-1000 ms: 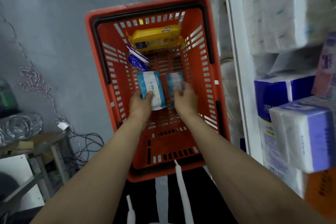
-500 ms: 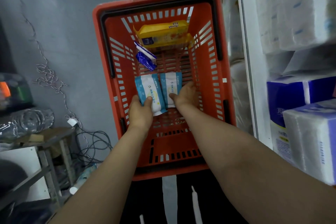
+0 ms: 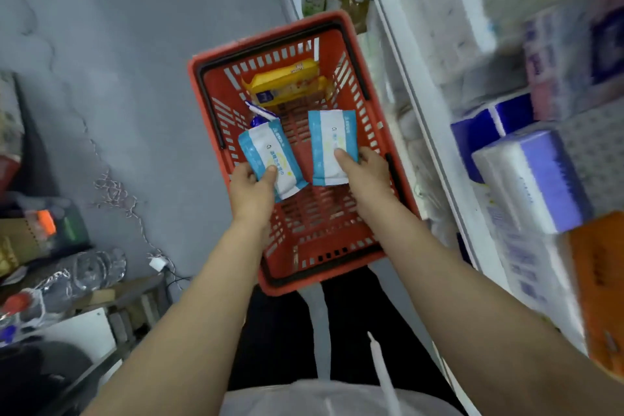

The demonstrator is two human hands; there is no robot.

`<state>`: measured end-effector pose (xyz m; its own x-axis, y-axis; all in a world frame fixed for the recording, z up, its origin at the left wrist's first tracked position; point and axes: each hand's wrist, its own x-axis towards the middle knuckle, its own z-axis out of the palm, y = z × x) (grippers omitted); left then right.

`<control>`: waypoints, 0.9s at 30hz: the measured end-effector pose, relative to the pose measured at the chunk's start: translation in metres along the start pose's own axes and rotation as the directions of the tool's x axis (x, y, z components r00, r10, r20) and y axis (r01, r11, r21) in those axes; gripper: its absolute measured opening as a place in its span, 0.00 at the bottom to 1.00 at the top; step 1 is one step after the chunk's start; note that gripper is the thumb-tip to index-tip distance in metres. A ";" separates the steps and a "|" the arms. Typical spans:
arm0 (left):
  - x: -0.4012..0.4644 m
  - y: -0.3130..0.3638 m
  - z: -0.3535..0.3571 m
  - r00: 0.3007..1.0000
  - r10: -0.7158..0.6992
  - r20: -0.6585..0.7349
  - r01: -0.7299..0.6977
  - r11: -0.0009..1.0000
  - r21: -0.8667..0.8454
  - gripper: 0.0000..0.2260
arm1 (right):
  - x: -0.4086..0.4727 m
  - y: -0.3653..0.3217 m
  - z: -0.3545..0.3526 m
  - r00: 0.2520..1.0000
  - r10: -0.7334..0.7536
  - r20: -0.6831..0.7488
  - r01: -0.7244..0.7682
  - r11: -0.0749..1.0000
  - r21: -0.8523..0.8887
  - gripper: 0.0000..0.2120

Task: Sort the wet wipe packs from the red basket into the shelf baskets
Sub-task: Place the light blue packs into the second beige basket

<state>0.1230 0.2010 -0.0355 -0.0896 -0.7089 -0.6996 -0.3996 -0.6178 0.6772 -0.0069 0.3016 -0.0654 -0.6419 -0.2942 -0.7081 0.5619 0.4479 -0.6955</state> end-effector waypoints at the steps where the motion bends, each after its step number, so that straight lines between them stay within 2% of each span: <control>1: -0.006 0.005 -0.003 1.000 0.019 0.024 -0.018 1.000 -0.023 0.08 | -0.015 -0.006 -0.007 1.000 0.012 0.021 -0.014 0.993 0.120 0.07; 3: -0.019 0.015 -0.005 0.992 0.046 0.115 -0.040 0.998 -0.053 0.11 | -0.047 -0.019 -0.018 0.995 0.027 0.091 -0.057 0.940 0.337 0.06; 6: -0.050 0.025 -0.001 0.941 0.063 0.333 -0.050 0.998 -0.048 0.16 | -0.098 -0.030 -0.034 0.993 -0.022 0.114 -0.038 0.865 0.500 0.06; 8: -0.077 0.031 0.002 0.900 0.076 0.430 -0.052 0.996 -0.068 0.18 | -0.129 -0.029 -0.043 0.997 -0.039 0.062 -0.001 0.838 0.546 0.08; 11: -0.127 0.035 0.005 0.822 0.075 0.565 -0.029 0.996 -0.090 0.17 | -0.174 -0.018 -0.062 0.993 -0.015 -0.114 0.080 0.799 0.596 0.13; 14: -0.175 0.030 0.010 0.696 0.065 0.715 -0.061 0.998 -0.031 0.16 | -0.224 -0.009 -0.095 0.964 -0.008 -0.267 0.180 0.759 0.626 0.13; 18: -0.247 0.024 0.020 0.531 0.082 0.843 -0.195 0.980 0.027 0.10 | -0.294 0.010 -0.153 0.887 -0.061 -0.458 0.358 0.718 0.598 0.10; 22: -0.315 0.013 0.032 0.380 0.150 0.913 -0.393 0.919 0.013 0.13 | -0.368 0.038 -0.211 0.756 -0.135 -0.640 0.531 0.699 0.479 0.05; 27: -0.431 -0.030 0.029 0.108 0.087 0.990 -0.601 0.799 -0.005 0.09 | -0.482 0.101 -0.283 0.595 -0.196 -0.780 0.656 0.678 0.330 0.07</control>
<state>0.1474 0.5350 0.2397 -0.9479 0.2068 -0.2423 -0.2611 -0.0690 0.9628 0.2120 0.7274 0.2406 -0.8987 0.3953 -0.1897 0.1323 -0.1680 -0.9769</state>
